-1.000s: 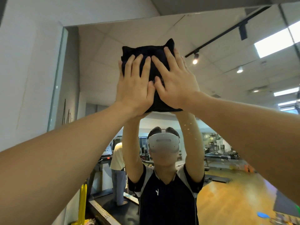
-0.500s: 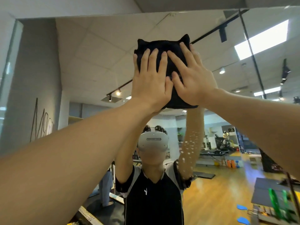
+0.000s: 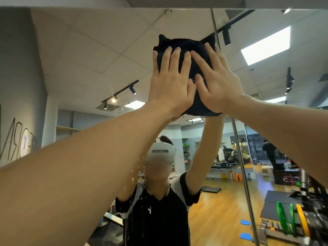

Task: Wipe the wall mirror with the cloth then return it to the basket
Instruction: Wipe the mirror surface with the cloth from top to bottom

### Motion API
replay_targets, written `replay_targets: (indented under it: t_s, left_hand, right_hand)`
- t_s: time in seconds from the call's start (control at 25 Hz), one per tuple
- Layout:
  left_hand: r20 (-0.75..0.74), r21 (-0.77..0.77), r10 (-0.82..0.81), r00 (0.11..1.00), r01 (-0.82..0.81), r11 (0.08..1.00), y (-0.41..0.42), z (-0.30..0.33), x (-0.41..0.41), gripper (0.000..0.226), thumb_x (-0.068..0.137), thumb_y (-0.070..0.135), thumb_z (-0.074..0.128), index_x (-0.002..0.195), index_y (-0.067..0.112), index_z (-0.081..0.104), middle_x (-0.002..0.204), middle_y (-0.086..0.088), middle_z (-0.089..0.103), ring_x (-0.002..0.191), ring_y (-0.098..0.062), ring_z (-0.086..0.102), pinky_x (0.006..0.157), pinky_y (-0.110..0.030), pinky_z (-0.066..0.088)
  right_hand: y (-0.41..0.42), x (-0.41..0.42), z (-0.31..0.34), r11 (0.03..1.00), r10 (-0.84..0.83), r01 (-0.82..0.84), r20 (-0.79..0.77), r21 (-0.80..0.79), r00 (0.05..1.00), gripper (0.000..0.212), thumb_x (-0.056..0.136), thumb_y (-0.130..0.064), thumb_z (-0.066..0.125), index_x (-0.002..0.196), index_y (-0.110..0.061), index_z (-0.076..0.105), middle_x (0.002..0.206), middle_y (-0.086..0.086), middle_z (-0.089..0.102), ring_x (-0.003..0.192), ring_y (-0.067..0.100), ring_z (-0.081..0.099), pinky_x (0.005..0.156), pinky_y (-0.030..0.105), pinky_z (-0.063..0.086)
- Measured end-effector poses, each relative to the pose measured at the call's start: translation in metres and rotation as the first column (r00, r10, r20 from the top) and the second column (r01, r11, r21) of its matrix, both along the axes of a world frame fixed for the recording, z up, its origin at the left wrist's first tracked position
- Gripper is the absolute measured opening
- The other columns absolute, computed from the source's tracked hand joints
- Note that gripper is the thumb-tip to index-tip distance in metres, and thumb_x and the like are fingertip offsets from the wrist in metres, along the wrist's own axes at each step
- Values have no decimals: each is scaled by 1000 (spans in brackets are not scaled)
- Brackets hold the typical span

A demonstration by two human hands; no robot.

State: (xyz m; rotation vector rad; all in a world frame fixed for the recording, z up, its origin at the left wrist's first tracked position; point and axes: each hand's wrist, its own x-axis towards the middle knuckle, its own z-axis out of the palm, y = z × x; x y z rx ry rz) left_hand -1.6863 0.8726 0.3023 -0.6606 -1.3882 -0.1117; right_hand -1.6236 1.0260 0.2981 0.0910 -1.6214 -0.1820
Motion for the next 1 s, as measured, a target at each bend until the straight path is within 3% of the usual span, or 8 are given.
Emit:
replay_targets:
  t_s: [0.48,0.8,1.0]
  left_hand:
    - [-4,30,8,1000,-8,1000,36,-9,12,69,97,40,27,159,11,28,163,-18,29,154,-36,21,128,-58,6]
    - [15,13,-33,999,33,999,33,-63,15,70,96,38,29,159,8,29,163,-19,29,154,-37,22,127,-59,9]
    - [24,-18,-13,1000,13,1000,24,-95,14,71,96,38,32,159,5,29,163,-20,29,154,-38,22,127,-59,9]
  right_hand:
    - [37,6,-11,998,61,-61,-29,-13,998,63,104,-46,33,164,-29,25,174,10,9,161,35,4,127,54,24]
    - [36,9,-62,997,81,-81,-25,2,996,66,101,-46,34,163,-25,30,173,14,13,160,39,4,128,56,20]
    - [34,8,-93,996,87,-87,3,25,996,66,101,-45,38,163,-24,29,173,16,12,160,40,4,123,61,29]
